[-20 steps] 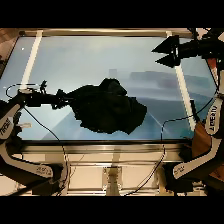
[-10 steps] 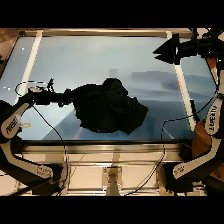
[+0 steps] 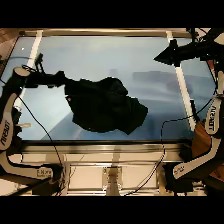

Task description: Fold the clothes and pants, and hang the long-sleeved shirts on hangers.

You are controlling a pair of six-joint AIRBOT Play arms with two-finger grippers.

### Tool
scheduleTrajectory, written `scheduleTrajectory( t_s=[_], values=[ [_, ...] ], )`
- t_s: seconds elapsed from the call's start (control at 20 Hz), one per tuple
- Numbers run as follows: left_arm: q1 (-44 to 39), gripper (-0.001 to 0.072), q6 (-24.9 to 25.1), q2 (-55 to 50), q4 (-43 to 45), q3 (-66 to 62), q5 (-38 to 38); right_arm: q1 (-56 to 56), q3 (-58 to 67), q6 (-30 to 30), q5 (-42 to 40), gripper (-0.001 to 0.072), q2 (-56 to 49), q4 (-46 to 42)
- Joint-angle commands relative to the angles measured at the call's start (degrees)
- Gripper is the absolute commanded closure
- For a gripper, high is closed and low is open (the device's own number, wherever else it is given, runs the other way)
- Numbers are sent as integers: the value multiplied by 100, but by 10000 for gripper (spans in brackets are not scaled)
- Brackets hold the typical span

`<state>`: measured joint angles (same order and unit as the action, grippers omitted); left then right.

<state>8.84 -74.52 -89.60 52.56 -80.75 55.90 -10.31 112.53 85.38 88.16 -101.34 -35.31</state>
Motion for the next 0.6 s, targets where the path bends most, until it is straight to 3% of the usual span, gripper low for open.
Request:
scheduleTrajectory(
  t_s=[0.0, 0.45, 0.55],
  values=[
    [-31, 686, -1250, 251, 2918, -855, 245, 37, -538, -411, -79, 699, -2, -111],
    [-404, 664, -1255, -293, 3915, -894, -118, 361, -1698, -527, -503, 698, 0, -455],
    [-372, 497, -1255, -306, 3954, -896, -566, 337, -1696, -520, -474, 697, 4, -544]
  ],
)
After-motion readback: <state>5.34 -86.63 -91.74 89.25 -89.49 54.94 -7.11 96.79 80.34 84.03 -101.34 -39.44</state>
